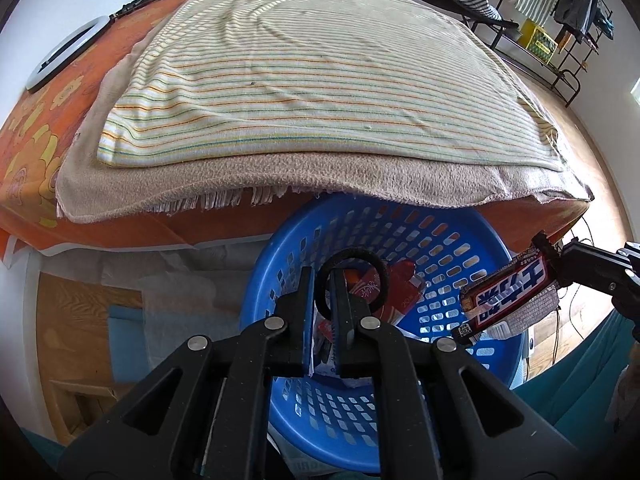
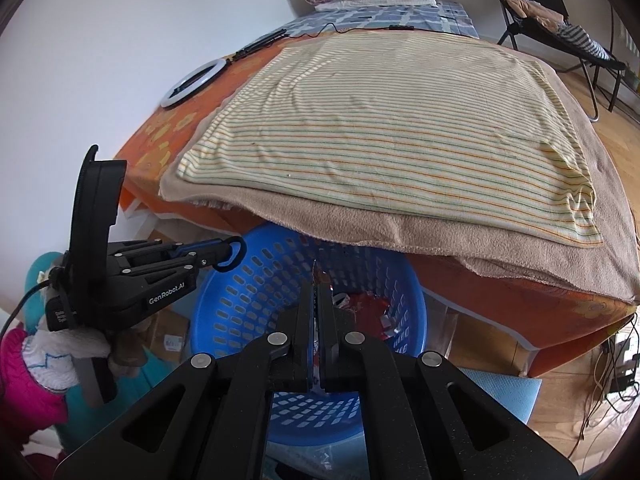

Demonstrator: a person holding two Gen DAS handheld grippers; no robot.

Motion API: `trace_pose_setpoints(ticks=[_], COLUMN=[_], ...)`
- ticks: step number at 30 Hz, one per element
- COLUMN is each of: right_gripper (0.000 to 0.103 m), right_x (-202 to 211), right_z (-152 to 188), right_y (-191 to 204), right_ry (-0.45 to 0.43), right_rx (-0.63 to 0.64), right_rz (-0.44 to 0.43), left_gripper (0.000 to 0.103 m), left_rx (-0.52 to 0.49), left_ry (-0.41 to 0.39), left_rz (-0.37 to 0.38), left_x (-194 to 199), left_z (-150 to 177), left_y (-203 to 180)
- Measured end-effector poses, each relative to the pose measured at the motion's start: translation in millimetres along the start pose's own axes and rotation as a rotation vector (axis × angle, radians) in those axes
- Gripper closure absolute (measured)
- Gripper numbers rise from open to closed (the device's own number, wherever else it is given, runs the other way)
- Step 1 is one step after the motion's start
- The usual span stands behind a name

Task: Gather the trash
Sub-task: 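Open the left tool over the basket while the right tool releases the candy bar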

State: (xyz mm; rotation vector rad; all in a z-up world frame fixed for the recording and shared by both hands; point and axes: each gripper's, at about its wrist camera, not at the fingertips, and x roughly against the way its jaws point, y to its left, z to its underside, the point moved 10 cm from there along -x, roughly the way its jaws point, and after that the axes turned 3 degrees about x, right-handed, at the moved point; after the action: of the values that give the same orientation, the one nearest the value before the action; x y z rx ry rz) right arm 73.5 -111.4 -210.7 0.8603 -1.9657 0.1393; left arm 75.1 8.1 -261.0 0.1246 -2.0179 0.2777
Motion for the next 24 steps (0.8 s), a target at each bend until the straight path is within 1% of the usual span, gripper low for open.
trace_pose_setpoints(ticks=[1,2,3,4,6,7,8,9,10,11,12,14,16,18,20,24], right_gripper=[0.103,0.103,0.103,0.103,0.102,0.097,0.088,0.083,0.072,0.064,0.063,0.062,0.062,0.059,0.054,0.047], right_x=[-1.8,-3.4,-4.8,-6.3,-9.3,-11.1,-12.6,-13.4,-14.2,-14.1,-14.5,-16.7,-18.9,-21.5,-22.6,-22.5], right_z=[1.5,3.1,4.6,6.1,9.0,10.3,11.6,12.7,13.1,13.9,14.6,16.3,17.7,19.5,20.9,21.4], right_y=[-0.5,-0.8,-0.9,-1.2,-1.9,-3.2,-4.4,-5.1,-5.8,-7.1,-8.3,-11.0,-13.5,-15.7,-17.3,-20.8], right_ry=[0.008,0.015,0.021,0.028,0.041,0.048,0.054,0.056,0.056,0.054,0.056,0.067,0.077,0.090,0.097,0.101], right_rx=[-0.004,-0.007,-0.011,-0.014,-0.019,-0.023,-0.027,-0.031,-0.036,-0.041,-0.046,-0.055,-0.062,-0.072,-0.079,-0.085], right_rz=[-0.002,-0.003,-0.004,-0.005,-0.003,-0.001,0.002,0.002,0.001,0.002,0.005,0.013,0.020,0.027,0.033,0.057], left_gripper=[0.094,0.090,0.085,0.082,0.072,0.071,0.070,0.069,0.067,0.062,0.059,0.049,0.045,0.038,0.034,0.034], left_rx=[-0.003,-0.005,-0.006,-0.006,-0.008,-0.008,-0.007,-0.006,-0.005,-0.003,0.000,0.004,0.010,0.015,0.019,0.024], left_ry=[0.002,0.004,0.005,0.006,0.004,0.003,0.003,0.005,0.007,0.010,0.010,0.010,0.008,0.010,0.009,0.010], left_rz=[-0.003,-0.004,-0.004,-0.004,-0.006,-0.006,-0.006,-0.007,-0.008,-0.009,-0.009,-0.011,-0.014,-0.012,-0.015,-0.015], left_x=[-0.8,-1.6,-2.5,-2.8,-3.6,-3.7,-4.0,-4.4,-5.1,-5.7,-6.2,-6.8,-6.9,-7.4,-7.4,-6.9], left_z=[0.9,1.8,2.4,2.9,3.0,3.1,3.3,3.4,3.7,4.1,4.4,4.8,4.8,5.4,5.9,6.4], left_y=[-0.5,-0.9,-1.5,-1.8,-2.3,-2.6,-2.7,-2.6,-2.4,-2.2,-2.1,-2.0,-1.4,-1.4,-1.1,-1.5])
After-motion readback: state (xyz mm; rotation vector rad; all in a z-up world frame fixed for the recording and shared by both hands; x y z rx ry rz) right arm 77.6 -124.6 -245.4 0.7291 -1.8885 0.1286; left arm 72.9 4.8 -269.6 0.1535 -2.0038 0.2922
